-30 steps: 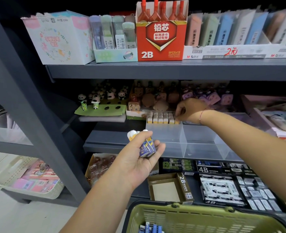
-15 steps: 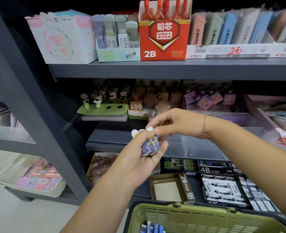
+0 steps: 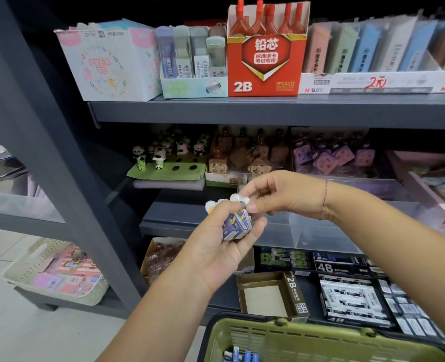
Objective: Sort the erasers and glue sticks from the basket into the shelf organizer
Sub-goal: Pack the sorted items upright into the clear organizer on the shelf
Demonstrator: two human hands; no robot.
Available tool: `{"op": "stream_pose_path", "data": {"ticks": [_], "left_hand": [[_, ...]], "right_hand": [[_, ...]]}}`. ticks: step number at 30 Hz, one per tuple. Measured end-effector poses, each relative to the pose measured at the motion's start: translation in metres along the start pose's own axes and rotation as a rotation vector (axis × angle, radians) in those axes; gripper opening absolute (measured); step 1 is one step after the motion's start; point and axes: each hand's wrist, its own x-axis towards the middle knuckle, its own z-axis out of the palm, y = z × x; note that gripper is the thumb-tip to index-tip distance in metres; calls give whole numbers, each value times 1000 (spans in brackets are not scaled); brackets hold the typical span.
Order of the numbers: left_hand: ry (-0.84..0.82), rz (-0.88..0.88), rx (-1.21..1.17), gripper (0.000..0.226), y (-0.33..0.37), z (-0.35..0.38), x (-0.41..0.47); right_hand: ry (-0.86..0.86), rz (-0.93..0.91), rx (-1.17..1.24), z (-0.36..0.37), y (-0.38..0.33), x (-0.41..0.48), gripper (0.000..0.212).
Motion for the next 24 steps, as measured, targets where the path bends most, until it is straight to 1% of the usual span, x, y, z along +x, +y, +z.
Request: {"op": "stream_pose_path", "data": {"ticks": [2, 4, 7, 8, 11, 13, 16, 19, 21, 23, 24], "left_hand": [[5, 8, 13, 24, 1, 0, 0], [14, 14, 9, 21, 2, -1, 1], [74, 14, -44, 24, 2, -4, 4], [88, 14, -62, 25, 2, -5, 5], [97, 11, -77, 25, 1, -5, 5], [95, 16, -67, 21, 1, -4, 4], [120, 18, -72, 19, 1, -4, 3], [149, 30, -107, 20, 5, -6, 6], [158, 46, -146, 12, 8, -8, 6], [192, 62, -186, 7, 11, -9, 7], [215, 68, -201, 7, 12, -10, 6]], "right_hand": [[39, -1, -31, 2, -2, 0, 13], [88, -23, -24, 2, -4, 0, 10], [156, -12, -7, -1, -4, 2, 6], [154, 15, -8, -2, -4, 3, 6], [92, 88, -56, 2, -1, 3, 16], [92, 114, -75, 4, -1, 4, 13], [116, 139, -25, 3, 1, 6, 10], [122, 183, 78, 1, -2, 5, 12], [208, 186, 133, -7, -8, 5, 14], [373, 150, 188, -22, -13, 9, 20], [455, 125, 150, -29, -15, 12, 24]]}}
